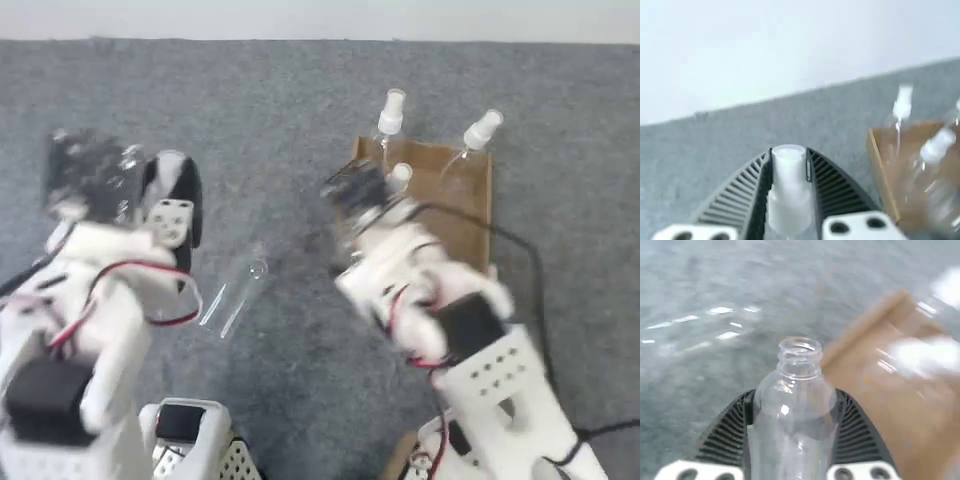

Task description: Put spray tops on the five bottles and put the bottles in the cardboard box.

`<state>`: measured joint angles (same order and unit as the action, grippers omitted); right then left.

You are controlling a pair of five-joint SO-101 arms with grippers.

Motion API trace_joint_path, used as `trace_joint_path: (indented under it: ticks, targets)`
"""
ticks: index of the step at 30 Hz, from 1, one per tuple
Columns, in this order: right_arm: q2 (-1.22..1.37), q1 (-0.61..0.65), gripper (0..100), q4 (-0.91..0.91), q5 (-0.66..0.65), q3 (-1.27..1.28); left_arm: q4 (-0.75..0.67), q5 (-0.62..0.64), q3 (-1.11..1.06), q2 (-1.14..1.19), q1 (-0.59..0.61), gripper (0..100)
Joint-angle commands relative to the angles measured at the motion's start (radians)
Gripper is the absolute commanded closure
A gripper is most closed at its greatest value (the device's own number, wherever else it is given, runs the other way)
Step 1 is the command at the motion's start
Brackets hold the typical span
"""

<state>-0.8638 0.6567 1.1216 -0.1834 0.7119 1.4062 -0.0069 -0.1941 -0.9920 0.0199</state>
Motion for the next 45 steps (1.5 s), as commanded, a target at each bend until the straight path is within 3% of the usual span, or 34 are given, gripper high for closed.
trace_joint_path:
  ticks: [1, 6, 15, 21, 29, 41, 45]
  targets:
    - [-0.044, 0.116, 99.3, -0.165, 0.020, 0.072, -0.003, 0.078, 0.087, -0.046, -0.002, 99]
    - [-0.048, 0.156, 99.3, -0.306, 0.012, 0.160, -0.132, 0.198, 0.104, -0.048, -0.002, 99]
    - [-0.050, 0.176, 99.3, -0.430, 0.020, 0.281, -0.244, 0.393, 0.058, 0.029, -0.002, 99]
    - [-0.051, 0.222, 99.3, -0.693, 0.021, 0.405, -0.428, 0.411, -0.134, 0.051, -0.002, 99]
    - [-0.051, 0.229, 99.3, -0.756, 0.078, 0.439, -0.539, 0.446, -0.297, 0.051, -0.014, 99]
    - [-0.051, 0.228, 99.3, -0.742, 0.078, 0.443, -0.540, 0.445, -0.427, 0.051, -0.100, 99]
    - [-0.105, 0.217, 99.3, -0.677, 0.077, 0.442, -0.450, 0.439, -0.452, 0.049, -0.104, 99]
